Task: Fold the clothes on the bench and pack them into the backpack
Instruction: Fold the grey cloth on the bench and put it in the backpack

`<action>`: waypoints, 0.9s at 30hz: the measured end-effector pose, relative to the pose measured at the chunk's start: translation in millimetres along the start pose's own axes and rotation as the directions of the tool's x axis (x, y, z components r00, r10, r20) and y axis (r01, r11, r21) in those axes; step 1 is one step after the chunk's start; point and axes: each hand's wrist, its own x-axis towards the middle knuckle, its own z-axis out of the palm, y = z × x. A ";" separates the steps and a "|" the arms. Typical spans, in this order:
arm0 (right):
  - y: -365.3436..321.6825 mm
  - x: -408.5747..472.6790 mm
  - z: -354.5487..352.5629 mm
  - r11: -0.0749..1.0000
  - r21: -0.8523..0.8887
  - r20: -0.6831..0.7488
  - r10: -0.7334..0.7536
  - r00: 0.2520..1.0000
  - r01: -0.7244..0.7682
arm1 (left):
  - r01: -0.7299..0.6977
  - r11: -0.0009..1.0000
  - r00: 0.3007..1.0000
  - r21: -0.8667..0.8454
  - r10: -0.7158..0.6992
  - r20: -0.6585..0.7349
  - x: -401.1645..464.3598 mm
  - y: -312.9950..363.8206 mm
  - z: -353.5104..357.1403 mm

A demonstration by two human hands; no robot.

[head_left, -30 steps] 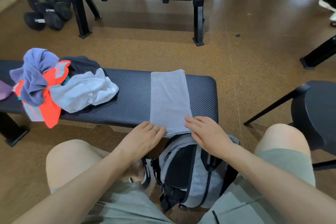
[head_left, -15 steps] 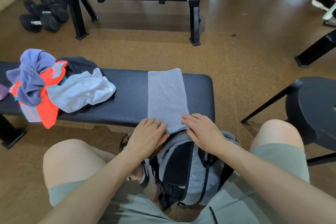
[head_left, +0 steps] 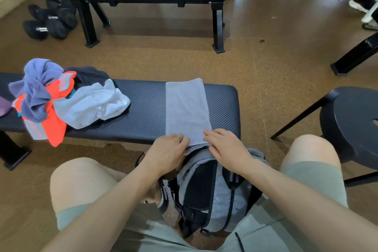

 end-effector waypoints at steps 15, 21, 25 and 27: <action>-6.3 -0.2 -8.5 0.997 0.046 0.055 0.061 0.997 -0.063 | 0.076 0.997 0.994 -0.033 -0.078 -0.077 -8.5 -4.1 10.6; -8.8 1.0 -13.3 0.995 0.053 0.078 0.081 0.994 -0.086 | -0.033 0.999 0.999 0.022 0.033 -0.005 -8.9 -6.0 1.1; -13.1 2.0 -15.9 0.977 0.135 0.098 0.152 0.983 -0.165 | -0.010 1.000 0.999 -0.029 0.011 0.031 -19.5 -2.5 3.0; -16.6 3.5 -17.5 0.942 0.214 0.120 0.237 0.964 -0.258 | 0.026 1.000 0.998 0.004 -0.026 0.065 -22.0 3.1 6.9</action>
